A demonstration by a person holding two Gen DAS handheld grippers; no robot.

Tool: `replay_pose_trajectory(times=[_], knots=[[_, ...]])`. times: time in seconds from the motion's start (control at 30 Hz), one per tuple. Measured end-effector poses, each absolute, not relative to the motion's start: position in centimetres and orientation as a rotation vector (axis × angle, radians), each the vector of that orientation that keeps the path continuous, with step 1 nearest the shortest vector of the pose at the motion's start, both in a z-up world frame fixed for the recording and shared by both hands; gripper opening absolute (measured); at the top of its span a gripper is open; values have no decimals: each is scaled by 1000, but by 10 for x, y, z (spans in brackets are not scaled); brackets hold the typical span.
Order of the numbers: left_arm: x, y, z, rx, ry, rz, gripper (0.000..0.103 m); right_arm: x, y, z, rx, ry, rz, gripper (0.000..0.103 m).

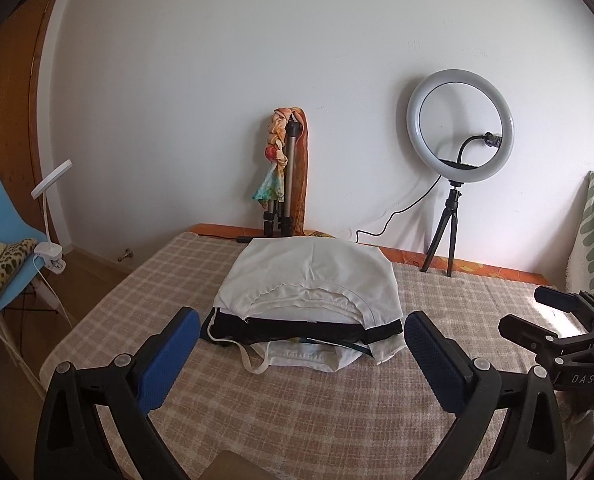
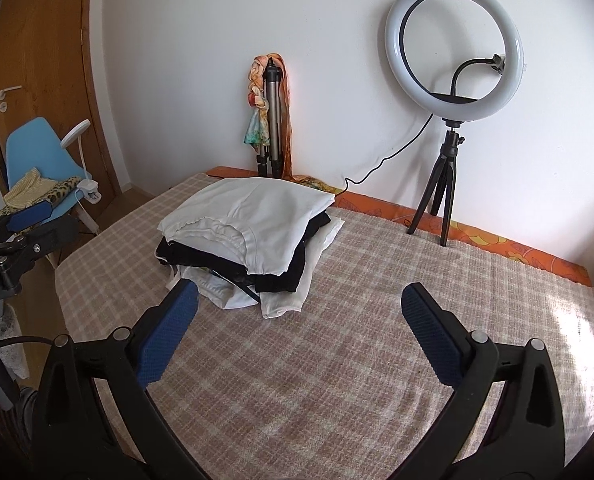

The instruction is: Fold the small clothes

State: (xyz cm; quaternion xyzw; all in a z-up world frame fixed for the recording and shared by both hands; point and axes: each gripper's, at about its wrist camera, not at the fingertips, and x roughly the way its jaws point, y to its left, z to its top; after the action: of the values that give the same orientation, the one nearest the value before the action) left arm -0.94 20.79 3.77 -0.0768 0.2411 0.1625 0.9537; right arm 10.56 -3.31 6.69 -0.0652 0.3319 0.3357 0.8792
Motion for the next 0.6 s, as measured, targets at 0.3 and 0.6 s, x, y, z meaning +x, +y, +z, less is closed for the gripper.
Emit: replay_pose_trajectory(times=[0.3, 0.6], knots=[[-6, 206, 22, -166, 490, 378, 103, 104, -38, 50, -123, 706, 725, 103], [-5, 206, 11, -152, 483, 410, 103, 101, -40, 40, -143, 696, 730, 103]])
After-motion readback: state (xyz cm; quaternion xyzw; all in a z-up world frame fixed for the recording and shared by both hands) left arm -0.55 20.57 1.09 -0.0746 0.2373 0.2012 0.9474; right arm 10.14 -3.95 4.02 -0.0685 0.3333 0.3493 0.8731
